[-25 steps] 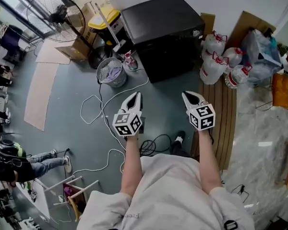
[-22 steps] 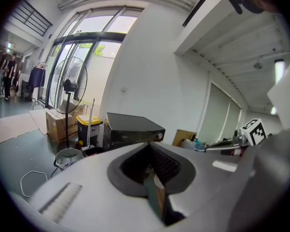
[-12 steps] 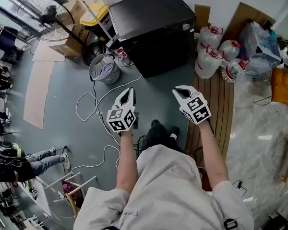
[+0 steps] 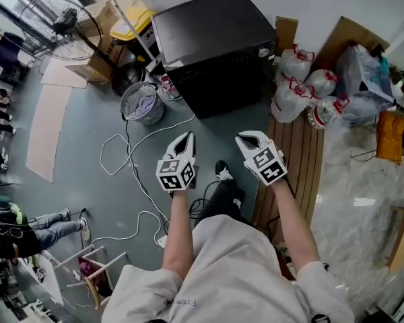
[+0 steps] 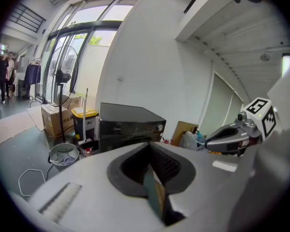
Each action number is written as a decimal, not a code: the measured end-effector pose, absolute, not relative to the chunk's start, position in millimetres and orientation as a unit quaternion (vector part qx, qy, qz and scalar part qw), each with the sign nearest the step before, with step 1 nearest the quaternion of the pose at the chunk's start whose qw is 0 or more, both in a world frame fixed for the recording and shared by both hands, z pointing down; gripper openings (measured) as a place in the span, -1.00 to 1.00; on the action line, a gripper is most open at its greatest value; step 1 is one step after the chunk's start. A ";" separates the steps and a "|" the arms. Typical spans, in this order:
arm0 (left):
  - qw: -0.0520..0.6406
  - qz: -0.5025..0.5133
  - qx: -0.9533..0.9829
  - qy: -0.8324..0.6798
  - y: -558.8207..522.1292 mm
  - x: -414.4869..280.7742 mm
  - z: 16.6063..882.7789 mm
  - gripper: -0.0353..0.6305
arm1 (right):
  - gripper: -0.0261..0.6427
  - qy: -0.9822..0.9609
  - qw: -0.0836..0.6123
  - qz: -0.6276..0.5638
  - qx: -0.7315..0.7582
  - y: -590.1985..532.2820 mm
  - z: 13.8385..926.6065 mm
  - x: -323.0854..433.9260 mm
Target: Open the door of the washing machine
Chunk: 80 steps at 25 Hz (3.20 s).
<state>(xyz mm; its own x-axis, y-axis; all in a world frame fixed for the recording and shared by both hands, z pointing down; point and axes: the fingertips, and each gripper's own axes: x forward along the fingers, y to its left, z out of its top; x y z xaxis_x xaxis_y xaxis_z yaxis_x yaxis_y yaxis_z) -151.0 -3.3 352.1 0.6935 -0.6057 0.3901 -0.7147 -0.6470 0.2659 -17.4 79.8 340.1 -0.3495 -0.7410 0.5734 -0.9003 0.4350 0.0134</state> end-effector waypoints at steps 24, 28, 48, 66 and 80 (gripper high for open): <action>0.299 0.141 0.856 -0.397 -202.9 -164.2 602.1 -0.73 | -0.92 -0.777 0.480 0.126 0.388 -199.8 558.4 -20.4; 0.290 0.159 0.864 -0.380 -220.6 -152.0 642.3 -0.73 | -0.92 -0.771 0.520 0.098 0.354 -219.8 600.9 -28.4; 0.190 0.210 0.938 -0.202 -274.3 -78.8 734.6 -0.50 | -0.59 -0.682 0.695 -0.167 0.155 -279.1 700.4 -65.9; 0.132 0.264 0.946 -0.131 -278.1 -25.0 752.7 -0.28 | -0.59 -0.645 0.723 -0.223 0.108 -269.0 725.1 -54.9; 0.150 0.254 0.944 -0.144 -240.2 -31.6 754.5 -0.29 | -0.59 -0.646 0.721 -0.238 0.079 -226.6 726.0 -56.9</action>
<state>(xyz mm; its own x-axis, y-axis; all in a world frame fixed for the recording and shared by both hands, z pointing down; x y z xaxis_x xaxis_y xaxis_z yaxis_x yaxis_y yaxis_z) -31.6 -240.2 754.5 0.8292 -0.1948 0.5238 -0.3478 -0.9136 0.2107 -56.9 -226.6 726.0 0.0511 -0.4448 0.8942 0.2418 0.8742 0.4210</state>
